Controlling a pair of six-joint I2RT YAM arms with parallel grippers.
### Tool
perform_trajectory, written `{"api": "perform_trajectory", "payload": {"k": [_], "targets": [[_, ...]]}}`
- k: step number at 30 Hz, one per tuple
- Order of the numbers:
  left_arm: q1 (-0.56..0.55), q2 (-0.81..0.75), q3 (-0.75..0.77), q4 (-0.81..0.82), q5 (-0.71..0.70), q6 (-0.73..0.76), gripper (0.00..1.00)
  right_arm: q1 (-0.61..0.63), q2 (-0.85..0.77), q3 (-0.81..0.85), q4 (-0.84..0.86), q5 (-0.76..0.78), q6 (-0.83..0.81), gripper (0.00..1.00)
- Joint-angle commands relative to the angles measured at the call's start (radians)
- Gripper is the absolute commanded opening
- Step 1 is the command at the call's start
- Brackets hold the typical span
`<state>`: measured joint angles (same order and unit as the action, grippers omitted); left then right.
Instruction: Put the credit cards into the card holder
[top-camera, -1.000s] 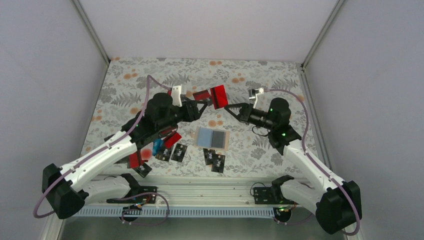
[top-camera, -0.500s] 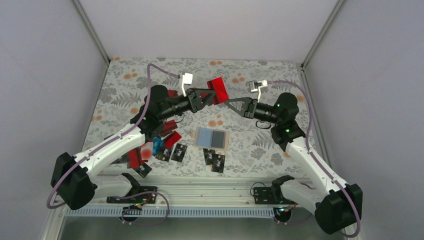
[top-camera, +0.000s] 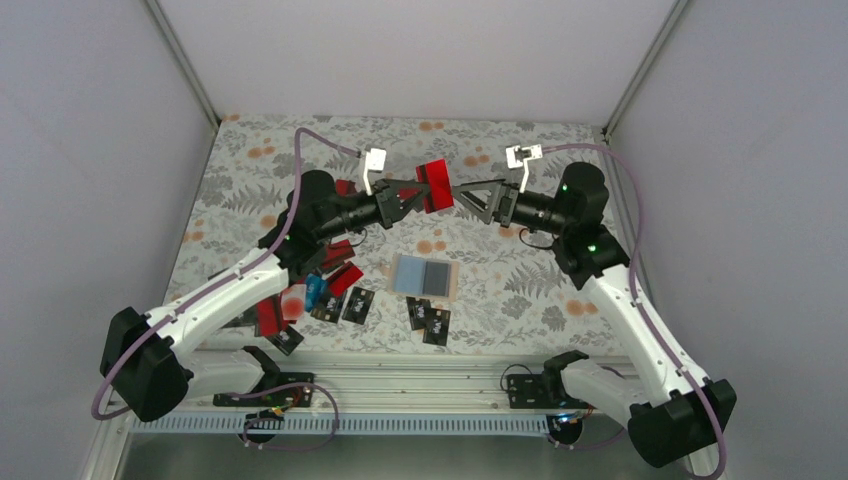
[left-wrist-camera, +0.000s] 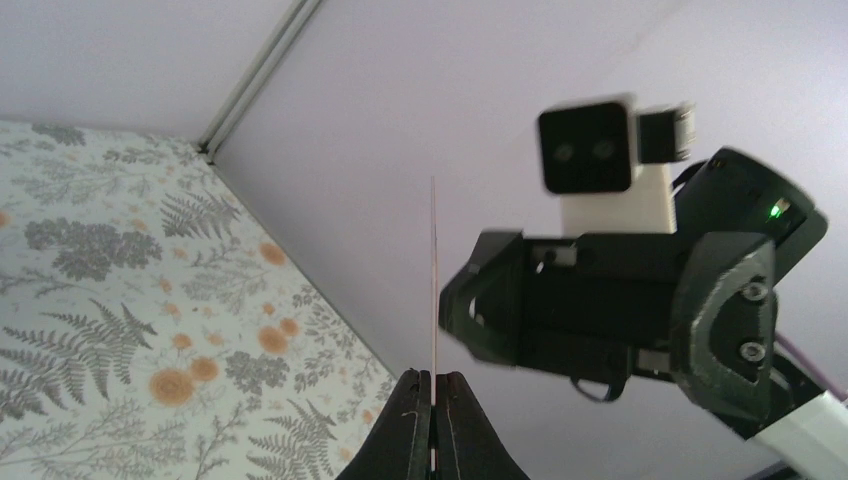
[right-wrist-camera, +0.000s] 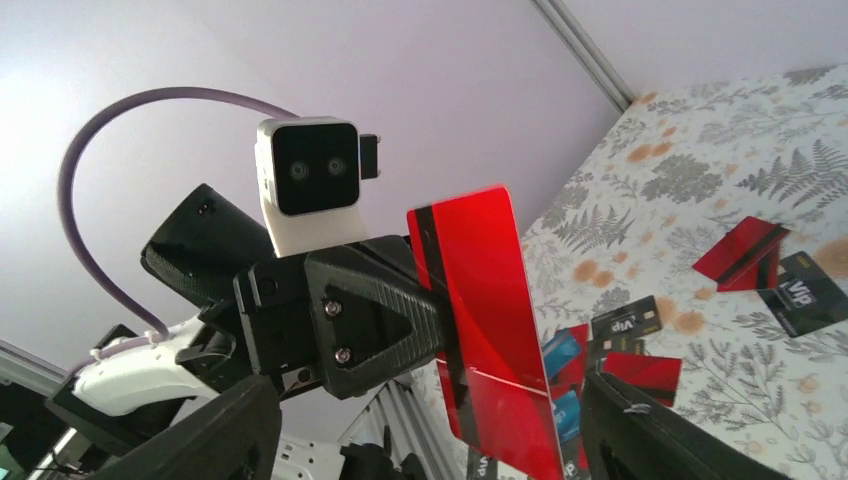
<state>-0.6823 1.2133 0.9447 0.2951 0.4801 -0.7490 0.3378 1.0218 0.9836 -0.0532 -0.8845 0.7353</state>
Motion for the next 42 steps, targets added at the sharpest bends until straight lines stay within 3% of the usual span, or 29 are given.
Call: {"api": "perform_trajectory", "payload": {"k": [1, 7, 18, 42], "targets": [[0.005, -0.044, 0.051, -0.137, 0.074, 0.110, 0.02, -0.014, 0.017, 0.027, -0.181, -0.041, -0.240, 0.76], [0.004, -0.049, 0.100, -0.238, 0.176, 0.153, 0.02, -0.014, 0.038, 0.034, -0.202, -0.175, -0.329, 0.71], [0.004, -0.042, 0.095, -0.247, 0.225, 0.146, 0.02, -0.013, 0.035, 0.012, -0.102, -0.322, -0.279, 0.37], [0.003, 0.001, 0.060, -0.204, 0.267, 0.131, 0.02, 0.014, 0.075, 0.001, -0.066, -0.322, -0.249, 0.04]]}}
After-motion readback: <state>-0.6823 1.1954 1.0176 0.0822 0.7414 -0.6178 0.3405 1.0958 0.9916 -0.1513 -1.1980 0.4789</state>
